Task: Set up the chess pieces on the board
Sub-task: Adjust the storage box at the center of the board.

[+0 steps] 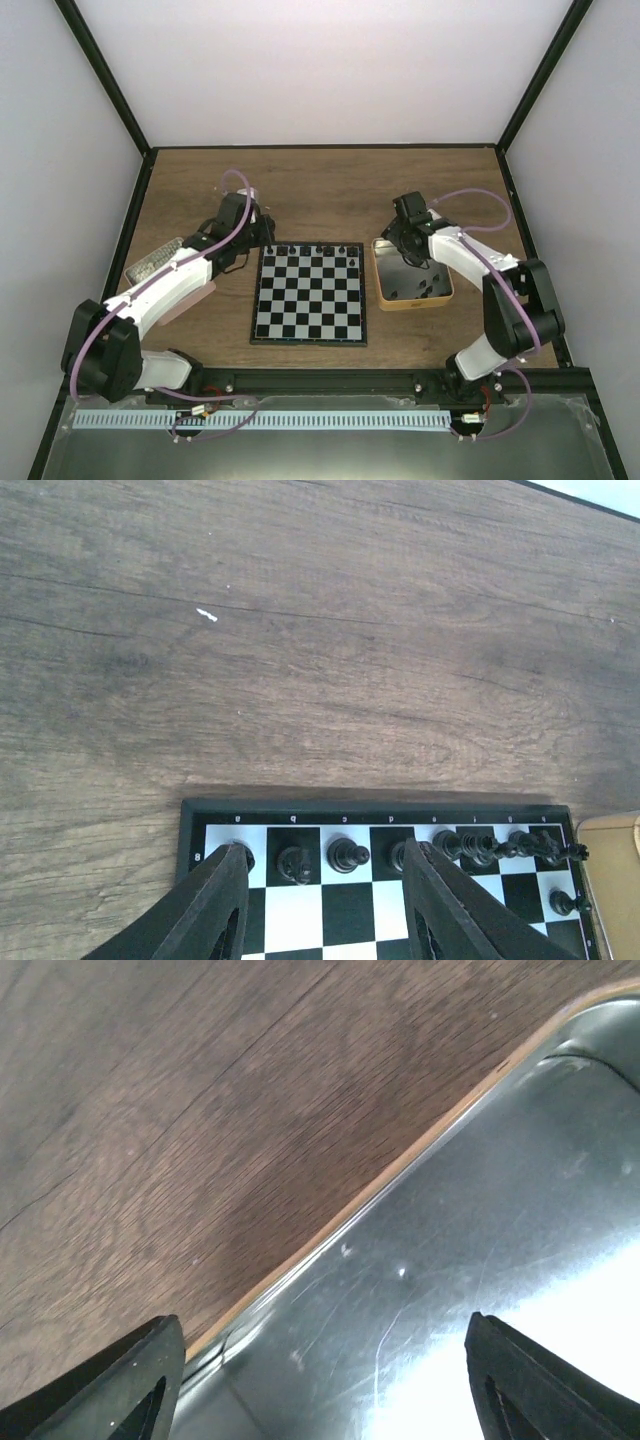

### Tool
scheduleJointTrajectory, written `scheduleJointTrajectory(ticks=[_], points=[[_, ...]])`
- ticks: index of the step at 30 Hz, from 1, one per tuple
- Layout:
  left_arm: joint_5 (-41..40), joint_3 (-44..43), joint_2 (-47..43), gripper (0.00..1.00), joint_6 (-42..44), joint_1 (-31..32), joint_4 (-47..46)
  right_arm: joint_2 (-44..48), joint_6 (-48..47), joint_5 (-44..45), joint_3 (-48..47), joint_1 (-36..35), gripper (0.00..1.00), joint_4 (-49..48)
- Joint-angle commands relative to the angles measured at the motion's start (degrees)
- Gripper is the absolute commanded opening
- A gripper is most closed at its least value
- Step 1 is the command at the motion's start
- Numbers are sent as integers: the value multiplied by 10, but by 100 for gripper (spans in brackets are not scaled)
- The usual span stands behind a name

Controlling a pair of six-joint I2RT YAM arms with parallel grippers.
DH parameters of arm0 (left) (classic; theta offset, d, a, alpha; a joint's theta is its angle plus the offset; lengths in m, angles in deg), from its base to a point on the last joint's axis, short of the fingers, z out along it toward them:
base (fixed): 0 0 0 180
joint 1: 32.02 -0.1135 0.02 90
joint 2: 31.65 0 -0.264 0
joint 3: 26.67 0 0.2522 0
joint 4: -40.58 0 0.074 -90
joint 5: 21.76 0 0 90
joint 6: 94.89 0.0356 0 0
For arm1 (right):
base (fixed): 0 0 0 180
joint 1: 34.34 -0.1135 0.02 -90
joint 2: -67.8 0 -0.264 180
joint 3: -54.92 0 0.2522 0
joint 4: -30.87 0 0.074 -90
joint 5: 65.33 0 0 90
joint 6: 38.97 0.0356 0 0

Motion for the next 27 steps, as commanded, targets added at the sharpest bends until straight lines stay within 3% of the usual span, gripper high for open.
scheduleJointTrajectory(ticks=[1, 7, 27], points=[[13, 12, -11, 45, 8, -2, -3, -33, 45, 39, -33, 15, 77, -9], [15, 13, -6, 45, 9, -3, -6, -66, 13, 51, -52, 23, 74, -28], [20, 12, 3, 45, 14, -3, -6, -83, -148, -19, -31, 32, 32, -71]])
